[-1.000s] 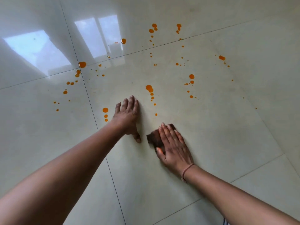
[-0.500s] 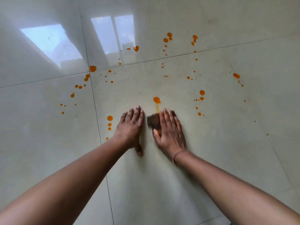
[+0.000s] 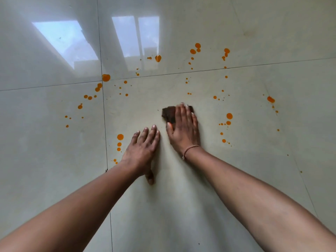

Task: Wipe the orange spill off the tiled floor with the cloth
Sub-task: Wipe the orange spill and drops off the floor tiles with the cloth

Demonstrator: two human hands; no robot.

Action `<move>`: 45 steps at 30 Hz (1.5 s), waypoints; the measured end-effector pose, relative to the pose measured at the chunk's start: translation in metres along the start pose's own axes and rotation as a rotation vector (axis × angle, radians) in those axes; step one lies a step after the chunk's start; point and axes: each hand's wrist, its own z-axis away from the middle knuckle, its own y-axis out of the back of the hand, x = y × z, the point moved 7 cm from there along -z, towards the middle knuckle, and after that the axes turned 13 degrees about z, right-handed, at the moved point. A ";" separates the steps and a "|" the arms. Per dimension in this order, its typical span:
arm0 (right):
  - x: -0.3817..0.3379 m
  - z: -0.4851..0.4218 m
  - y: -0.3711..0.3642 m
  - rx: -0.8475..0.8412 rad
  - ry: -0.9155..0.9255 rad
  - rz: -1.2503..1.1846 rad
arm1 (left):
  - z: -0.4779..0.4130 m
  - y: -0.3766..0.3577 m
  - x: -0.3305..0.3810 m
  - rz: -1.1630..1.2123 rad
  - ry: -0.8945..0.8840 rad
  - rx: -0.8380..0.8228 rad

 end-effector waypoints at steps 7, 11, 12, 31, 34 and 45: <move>0.044 0.027 -0.002 -0.053 0.525 0.159 | 0.001 0.002 0.002 -0.001 0.016 -0.005; 0.026 -0.013 -0.004 -0.085 0.294 0.100 | 0.002 0.003 0.003 -0.021 0.025 0.000; 0.012 -0.016 -0.003 -0.081 0.292 0.094 | 0.003 0.004 0.004 -0.031 0.032 0.000; 0.027 -0.022 -0.004 -0.075 0.319 0.048 | 0.017 0.007 0.012 -0.078 0.168 0.022; 0.005 0.041 -0.002 -0.084 0.697 0.071 | 0.026 0.004 0.014 -0.086 0.202 0.028; -0.011 0.058 -0.007 -0.143 0.828 0.097 | 0.050 -0.006 0.008 -0.130 0.348 0.060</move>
